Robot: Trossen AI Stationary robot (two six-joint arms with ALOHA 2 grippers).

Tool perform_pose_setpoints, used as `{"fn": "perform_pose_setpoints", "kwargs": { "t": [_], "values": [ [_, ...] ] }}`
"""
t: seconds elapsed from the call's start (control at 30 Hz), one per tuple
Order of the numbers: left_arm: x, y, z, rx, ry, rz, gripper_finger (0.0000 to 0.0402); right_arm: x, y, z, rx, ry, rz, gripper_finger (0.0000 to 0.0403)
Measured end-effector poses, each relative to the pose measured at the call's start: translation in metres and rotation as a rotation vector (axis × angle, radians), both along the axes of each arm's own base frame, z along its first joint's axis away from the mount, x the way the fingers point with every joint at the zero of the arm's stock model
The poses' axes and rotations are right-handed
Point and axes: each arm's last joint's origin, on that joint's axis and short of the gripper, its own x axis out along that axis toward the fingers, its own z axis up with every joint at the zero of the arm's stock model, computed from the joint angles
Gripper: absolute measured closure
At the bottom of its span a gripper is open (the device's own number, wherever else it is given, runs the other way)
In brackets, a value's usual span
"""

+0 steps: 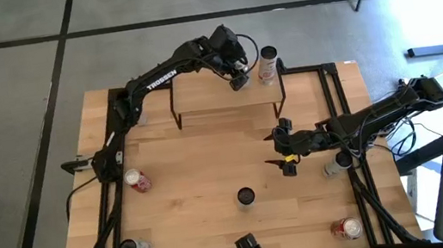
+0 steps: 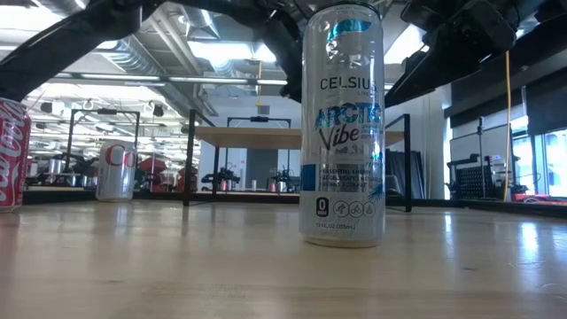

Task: Place canned beverage on shelf
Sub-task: Put the right red-silver soda can on the shelf, then put the red-silver soda can on the shelf aligned with the other red-silver soda can

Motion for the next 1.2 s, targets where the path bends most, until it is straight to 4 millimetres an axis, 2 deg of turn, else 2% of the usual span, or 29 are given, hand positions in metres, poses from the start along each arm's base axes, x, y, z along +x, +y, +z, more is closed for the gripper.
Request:
{"fn": "perform_pose_setpoints", "kwargs": {
  "t": [0.5, 0.77, 0.9, 1.07, 1.2],
  "values": [
    [0.003, 0.0, 0.0, -0.001, -0.02, 0.018, 0.0119, 0.0, 0.0, 0.0, 0.0, 0.001, 0.0, 0.0063],
    [0.004, 0.0, 0.0, 0.01, -0.028, 0.012, 0.0068, 0.0, 0.0, 0.0, 0.0, 0.001, 0.0, 0.0063],
    [0.002, -0.001, 0.004, 0.012, -0.025, 0.015, 0.0057, 0.0, 0.0, 0.0, 0.0, 0.001, 0.0, 0.0063],
    [-0.015, -0.01, 0.039, 0.044, -0.075, 0.03, 0.0056, 0.0, 0.0, 0.0, -0.001, 0.002, -0.001, 0.0063],
    [-0.034, -0.028, 0.066, 0.032, -0.079, 0.035, 0.0055, 0.0, 0.0, 0.0, -0.001, 0.004, 0.0, 0.0063]
  ]
}}
